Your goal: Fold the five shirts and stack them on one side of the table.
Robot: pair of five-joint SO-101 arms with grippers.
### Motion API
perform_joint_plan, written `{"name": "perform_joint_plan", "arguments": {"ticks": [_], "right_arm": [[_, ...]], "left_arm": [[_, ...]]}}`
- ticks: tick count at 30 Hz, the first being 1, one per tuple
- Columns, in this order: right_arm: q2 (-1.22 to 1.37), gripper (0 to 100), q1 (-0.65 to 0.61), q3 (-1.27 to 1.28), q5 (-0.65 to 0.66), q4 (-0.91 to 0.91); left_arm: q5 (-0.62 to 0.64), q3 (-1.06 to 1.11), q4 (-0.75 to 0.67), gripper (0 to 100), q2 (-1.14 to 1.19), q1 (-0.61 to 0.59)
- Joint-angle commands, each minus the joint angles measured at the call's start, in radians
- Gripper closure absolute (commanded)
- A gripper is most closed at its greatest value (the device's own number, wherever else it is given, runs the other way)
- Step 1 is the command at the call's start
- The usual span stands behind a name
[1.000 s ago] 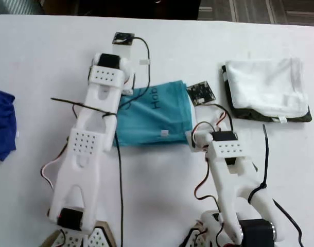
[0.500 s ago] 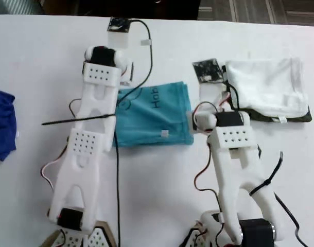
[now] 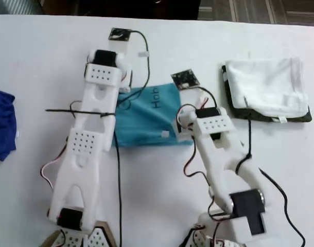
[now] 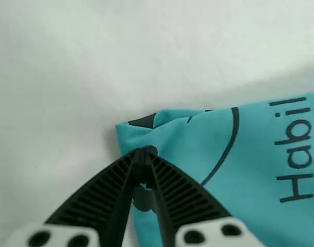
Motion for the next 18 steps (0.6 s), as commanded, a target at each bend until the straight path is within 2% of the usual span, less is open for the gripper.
{"name": "perform_joint_plan", "arguments": {"ticks": [1,9,18], "right_arm": [[0.008,97.9,0.008,-0.04,0.0,-0.008],[-0.025,97.9,0.008,-0.035,0.0,0.064],[-0.031,97.9,0.008,0.02,0.0,0.001]], "left_arm": [[-0.005,0.025,-0.038,97,-0.015,-0.025],[-0.005,0.077,-0.06,97,-0.015,-0.031],[-0.003,0.067,-0.051,97,-0.028,-0.031]]}}
